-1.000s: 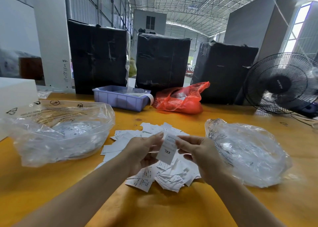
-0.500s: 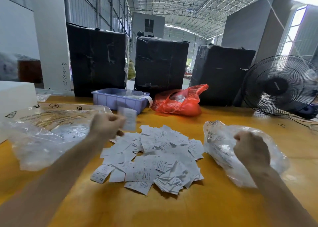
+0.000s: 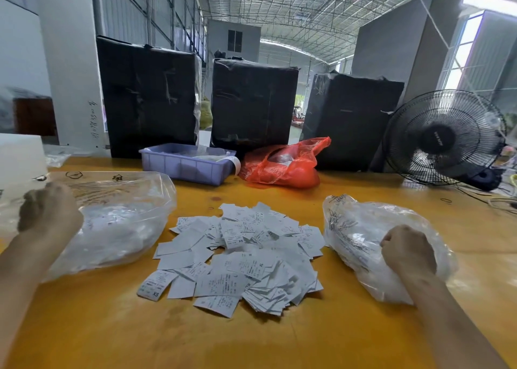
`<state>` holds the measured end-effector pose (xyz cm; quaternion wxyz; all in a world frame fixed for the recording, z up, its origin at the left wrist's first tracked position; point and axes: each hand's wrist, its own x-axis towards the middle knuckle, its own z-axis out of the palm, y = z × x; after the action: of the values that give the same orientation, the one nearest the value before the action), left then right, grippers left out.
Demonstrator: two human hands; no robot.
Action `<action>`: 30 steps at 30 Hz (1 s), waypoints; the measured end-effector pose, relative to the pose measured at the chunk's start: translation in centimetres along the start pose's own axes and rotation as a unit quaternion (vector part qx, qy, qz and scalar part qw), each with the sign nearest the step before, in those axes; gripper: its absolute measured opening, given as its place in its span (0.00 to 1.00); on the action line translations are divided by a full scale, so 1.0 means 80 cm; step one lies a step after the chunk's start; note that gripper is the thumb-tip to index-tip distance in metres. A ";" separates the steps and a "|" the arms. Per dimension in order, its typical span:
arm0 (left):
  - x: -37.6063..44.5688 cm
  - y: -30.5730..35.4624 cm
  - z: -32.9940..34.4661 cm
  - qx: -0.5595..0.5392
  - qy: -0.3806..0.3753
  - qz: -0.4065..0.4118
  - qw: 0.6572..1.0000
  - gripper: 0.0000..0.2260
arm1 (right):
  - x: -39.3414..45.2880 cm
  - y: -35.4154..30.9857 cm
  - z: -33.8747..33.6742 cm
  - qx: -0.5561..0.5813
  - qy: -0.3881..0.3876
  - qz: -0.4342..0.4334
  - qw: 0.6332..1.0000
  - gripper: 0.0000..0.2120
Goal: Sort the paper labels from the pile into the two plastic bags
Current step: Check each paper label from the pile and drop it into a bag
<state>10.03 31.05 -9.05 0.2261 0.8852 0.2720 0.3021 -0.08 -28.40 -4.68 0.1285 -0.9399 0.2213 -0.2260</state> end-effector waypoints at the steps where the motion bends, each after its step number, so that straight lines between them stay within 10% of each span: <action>1: -0.017 0.015 -0.021 0.015 -0.015 -0.023 1.000 0.15 | 0.001 0.000 0.000 0.008 0.018 -0.001 1.000 0.07; 11: -0.178 0.190 -0.142 0.078 0.071 0.154 0.982 0.16 | -0.021 -0.038 -0.012 0.296 0.204 -0.102 0.928 0.08; 15: -0.231 0.239 -0.134 -0.143 -0.063 0.287 0.945 0.13 | -0.064 -0.090 -0.026 0.646 -0.049 -0.039 0.761 0.02; 18: -0.280 0.268 -0.122 -0.333 -0.347 0.217 0.850 0.19 | -0.095 -0.119 -0.026 0.683 -0.232 -0.031 0.692 0.04; 21: -0.306 0.277 -0.107 -0.395 -0.499 0.075 0.768 0.33 | -0.118 -0.134 -0.022 0.663 -0.286 -0.060 0.689 0.12; 26: -0.313 0.261 -0.096 -0.332 -0.546 0.102 0.762 0.20 | -0.130 -0.137 -0.016 0.620 -0.248 -0.077 0.740 0.11; 30: -0.311 0.254 -0.087 -0.361 -0.592 0.076 0.716 0.28 | -0.127 -0.135 -0.019 0.624 -0.246 -0.079 0.738 0.14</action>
<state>-4.21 2.13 -2.83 0.6200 0.7520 -0.1150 -0.1923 -5.02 -14.40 -3.42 0.7176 -0.6863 -0.0837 -0.0837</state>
